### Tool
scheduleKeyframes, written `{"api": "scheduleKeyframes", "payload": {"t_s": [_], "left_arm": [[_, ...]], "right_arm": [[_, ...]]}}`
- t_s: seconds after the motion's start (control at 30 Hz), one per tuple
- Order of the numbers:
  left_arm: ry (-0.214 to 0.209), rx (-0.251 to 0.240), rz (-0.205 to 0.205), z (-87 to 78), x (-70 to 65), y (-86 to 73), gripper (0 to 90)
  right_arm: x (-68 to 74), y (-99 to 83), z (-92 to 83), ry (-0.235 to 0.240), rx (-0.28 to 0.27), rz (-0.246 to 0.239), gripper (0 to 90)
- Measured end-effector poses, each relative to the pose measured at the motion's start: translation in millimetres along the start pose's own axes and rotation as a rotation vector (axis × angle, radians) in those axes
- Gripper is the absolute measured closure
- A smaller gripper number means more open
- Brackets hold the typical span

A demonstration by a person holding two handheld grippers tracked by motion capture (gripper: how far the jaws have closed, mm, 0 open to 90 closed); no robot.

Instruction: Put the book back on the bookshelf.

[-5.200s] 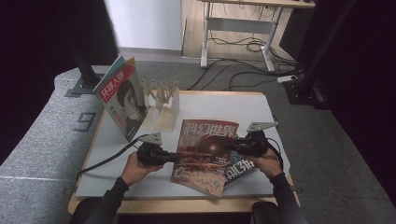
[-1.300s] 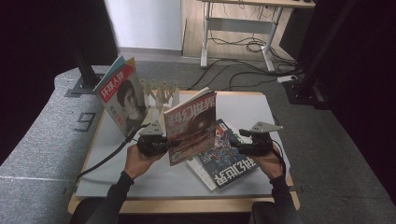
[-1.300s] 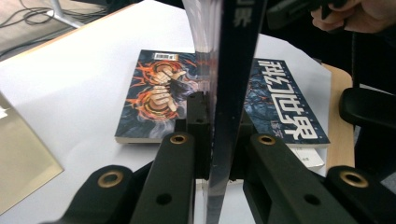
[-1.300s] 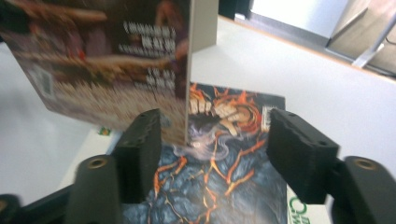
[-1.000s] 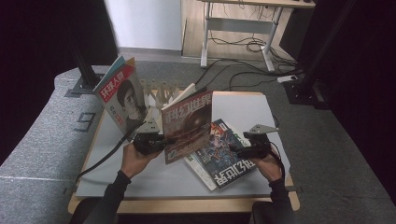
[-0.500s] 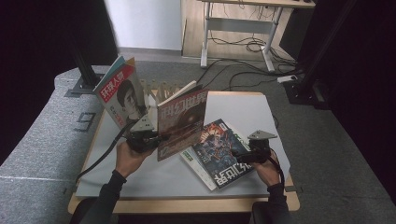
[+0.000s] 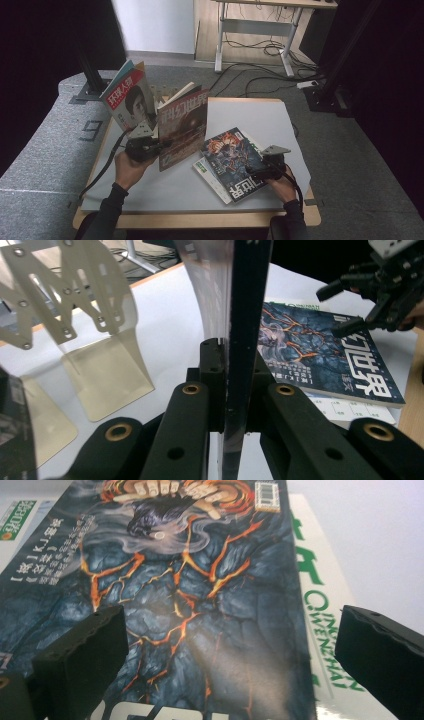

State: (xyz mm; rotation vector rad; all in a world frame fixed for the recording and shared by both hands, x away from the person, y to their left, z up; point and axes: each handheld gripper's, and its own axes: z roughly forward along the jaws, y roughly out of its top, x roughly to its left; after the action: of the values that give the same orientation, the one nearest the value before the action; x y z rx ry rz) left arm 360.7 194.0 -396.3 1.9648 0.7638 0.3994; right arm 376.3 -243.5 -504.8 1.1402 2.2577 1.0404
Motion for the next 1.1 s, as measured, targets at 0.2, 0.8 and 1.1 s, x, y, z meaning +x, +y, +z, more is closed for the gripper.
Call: {"api": "scheduleKeyframes", "payload": {"t_s": [0.2, 0.8, 1.1], "left_arm": [[0.031, -0.002, -0.011, -8.2, 6.7, -1.2, 84.6], [0.144, 0.01, -0.023, -27.7, 24.4, -0.8, 84.6], [0.18, 0.007, -0.035, -39.6, 31.0, 0.0, 84.5]], "right_arm": [[-0.3, -6.1, 6.3, 0.006, 0.028, 0.002, 2.3], [-5.4, -25.6, 12.1, 0.051, -0.093, 0.098, 0.0], [-5.7, -26.3, 12.2, 0.054, -0.1, 0.096, 0.0]]}}
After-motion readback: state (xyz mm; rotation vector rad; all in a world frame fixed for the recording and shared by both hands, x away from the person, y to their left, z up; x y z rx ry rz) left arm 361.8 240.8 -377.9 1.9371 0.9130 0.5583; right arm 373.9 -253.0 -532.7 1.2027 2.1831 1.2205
